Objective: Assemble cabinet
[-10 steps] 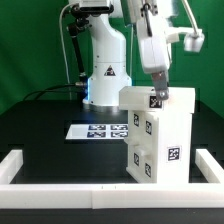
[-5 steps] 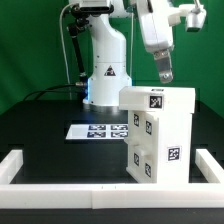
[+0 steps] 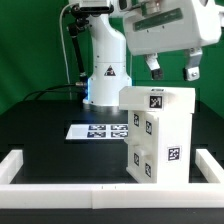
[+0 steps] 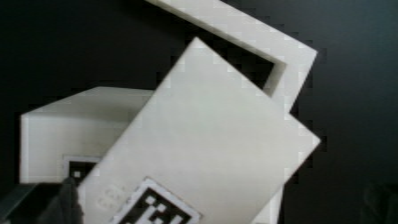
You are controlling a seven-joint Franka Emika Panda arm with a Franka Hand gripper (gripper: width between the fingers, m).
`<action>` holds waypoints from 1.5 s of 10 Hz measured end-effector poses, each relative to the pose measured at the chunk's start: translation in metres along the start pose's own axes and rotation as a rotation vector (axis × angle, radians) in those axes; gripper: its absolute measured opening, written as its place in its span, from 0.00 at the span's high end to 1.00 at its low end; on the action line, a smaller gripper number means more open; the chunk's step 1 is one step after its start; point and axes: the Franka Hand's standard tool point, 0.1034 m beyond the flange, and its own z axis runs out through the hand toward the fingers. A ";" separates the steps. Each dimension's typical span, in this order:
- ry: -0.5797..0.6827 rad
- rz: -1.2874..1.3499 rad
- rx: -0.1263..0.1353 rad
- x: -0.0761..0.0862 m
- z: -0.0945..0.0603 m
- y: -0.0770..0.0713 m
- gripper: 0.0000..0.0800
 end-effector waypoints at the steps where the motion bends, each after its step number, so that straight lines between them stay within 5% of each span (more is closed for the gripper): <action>1: 0.003 -0.019 0.002 0.001 0.001 0.000 0.00; 4: 0.004 -0.184 -0.003 0.001 0.001 0.001 0.00; 5: 0.036 -0.483 -0.050 0.005 -0.002 0.002 0.00; 7: 0.032 -0.819 -0.089 0.005 -0.005 -0.002 0.00; 11: 0.026 -0.957 -0.090 0.006 -0.005 -0.002 0.00; 14: 0.045 -1.389 -0.126 0.009 -0.006 -0.002 0.00; 15: 0.033 -1.565 -0.160 0.008 -0.004 0.000 0.00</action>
Offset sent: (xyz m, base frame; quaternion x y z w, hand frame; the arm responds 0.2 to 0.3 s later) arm 0.0000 0.0000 0.0000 0.0000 0.0000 -0.1197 0.9928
